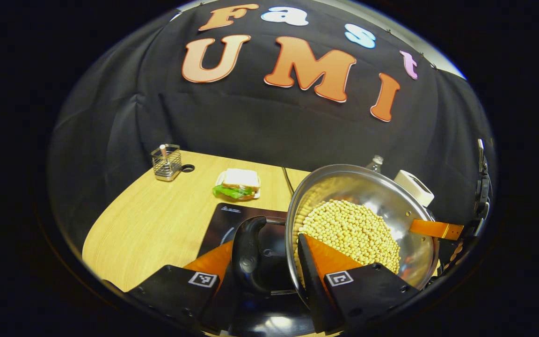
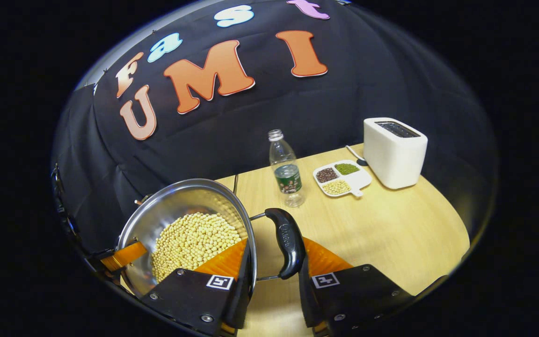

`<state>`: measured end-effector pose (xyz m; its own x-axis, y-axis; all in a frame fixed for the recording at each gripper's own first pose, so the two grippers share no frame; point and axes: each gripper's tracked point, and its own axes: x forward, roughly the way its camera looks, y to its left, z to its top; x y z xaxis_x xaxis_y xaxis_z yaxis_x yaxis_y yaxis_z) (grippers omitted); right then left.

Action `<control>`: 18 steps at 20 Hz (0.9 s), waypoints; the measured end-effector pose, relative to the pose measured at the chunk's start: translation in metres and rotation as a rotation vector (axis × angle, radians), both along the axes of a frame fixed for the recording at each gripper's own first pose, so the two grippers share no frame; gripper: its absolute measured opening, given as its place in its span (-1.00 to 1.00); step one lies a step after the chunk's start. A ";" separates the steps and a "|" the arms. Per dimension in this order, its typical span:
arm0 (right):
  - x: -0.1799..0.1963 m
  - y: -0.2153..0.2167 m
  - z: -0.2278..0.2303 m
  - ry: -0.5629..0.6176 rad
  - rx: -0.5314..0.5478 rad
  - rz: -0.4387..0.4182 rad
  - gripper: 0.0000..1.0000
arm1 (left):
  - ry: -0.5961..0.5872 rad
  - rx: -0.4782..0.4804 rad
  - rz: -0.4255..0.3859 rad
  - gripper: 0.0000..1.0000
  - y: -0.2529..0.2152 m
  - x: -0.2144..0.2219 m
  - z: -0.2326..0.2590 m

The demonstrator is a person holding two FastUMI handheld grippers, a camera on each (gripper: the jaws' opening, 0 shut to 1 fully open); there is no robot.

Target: First push the handle of the pot to place it horizontally, then grasp the pot with both hands and set it on the induction cooktop.

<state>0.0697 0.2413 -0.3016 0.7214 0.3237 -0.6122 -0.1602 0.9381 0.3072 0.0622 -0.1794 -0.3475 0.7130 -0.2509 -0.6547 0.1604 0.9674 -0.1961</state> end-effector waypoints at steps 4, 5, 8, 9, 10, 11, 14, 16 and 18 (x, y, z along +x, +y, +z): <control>0.002 0.034 -0.006 0.014 -0.025 0.026 -0.06 | 0.016 0.011 0.038 0.39 0.035 0.007 -0.015; 0.001 0.042 -0.006 0.005 -0.044 0.035 -0.07 | 0.022 0.013 0.047 0.39 0.044 0.009 -0.020; 0.001 0.066 -0.014 0.003 -0.050 0.044 -0.07 | 0.042 0.030 0.076 0.35 0.069 0.012 -0.038; 0.000 0.071 -0.021 0.021 -0.055 0.048 -0.06 | 0.047 0.039 0.083 0.35 0.076 0.015 -0.044; -0.001 0.078 -0.029 0.041 -0.057 0.053 -0.06 | 0.052 0.048 0.089 0.40 0.084 0.018 -0.048; -0.003 0.083 -0.037 0.064 -0.061 0.059 -0.07 | 0.055 0.056 0.095 0.39 0.091 0.020 -0.053; -0.006 0.093 -0.052 0.101 -0.069 0.056 -0.06 | 0.090 0.061 0.096 0.39 0.098 0.021 -0.073; -0.007 0.096 -0.056 0.105 -0.066 0.047 -0.06 | 0.091 0.051 0.094 0.44 0.098 0.023 -0.077; -0.006 0.095 -0.060 0.117 -0.065 0.039 -0.07 | 0.076 0.053 0.083 0.34 0.096 0.030 -0.074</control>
<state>0.0635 0.3367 -0.3612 0.6317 0.3068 -0.7119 -0.1638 0.9504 0.2643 0.0920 -0.0834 -0.4216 0.6781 -0.1563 -0.7182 0.0656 0.9861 -0.1527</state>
